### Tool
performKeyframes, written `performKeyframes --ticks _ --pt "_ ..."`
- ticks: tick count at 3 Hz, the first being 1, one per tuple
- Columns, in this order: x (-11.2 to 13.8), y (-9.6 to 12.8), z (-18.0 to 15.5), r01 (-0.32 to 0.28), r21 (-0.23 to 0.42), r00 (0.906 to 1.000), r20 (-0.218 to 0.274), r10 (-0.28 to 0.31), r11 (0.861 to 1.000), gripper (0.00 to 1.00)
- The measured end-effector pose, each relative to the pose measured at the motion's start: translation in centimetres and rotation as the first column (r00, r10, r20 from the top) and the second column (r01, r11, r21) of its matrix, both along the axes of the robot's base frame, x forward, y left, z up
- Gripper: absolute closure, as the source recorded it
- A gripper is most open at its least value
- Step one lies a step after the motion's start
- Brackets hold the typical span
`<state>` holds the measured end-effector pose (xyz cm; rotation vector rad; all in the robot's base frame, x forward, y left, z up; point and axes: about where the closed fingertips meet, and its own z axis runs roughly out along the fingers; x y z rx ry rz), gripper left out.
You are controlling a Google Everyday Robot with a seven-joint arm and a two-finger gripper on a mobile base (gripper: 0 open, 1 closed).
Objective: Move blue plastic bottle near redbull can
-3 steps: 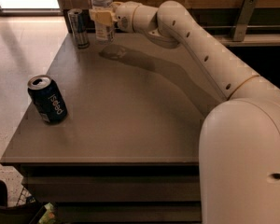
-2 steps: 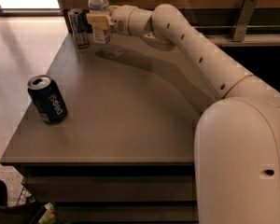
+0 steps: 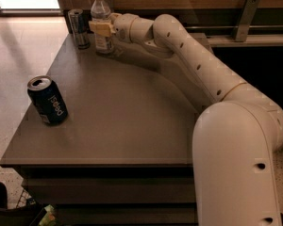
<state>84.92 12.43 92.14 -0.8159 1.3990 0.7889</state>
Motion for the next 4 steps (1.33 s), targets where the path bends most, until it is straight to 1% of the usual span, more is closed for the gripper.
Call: performKeyframes --ticks 1,2,3,4 --pt "0.5 -0.4 -0.8 0.003 0.002 0.9999 0.010 -0.003 1.000 0.97" --pt "0.5 -0.1 -0.8 -0.001 0.002 1.0000 0.008 0.001 1.000 0.74" --pt "0.4 0.3 -0.8 -0.006 0.003 1.0000 0.008 0.006 1.000 0.44" --pt "0.3 0.6 -0.9 -0.010 0.004 0.9999 0.007 0.010 1.000 0.20"
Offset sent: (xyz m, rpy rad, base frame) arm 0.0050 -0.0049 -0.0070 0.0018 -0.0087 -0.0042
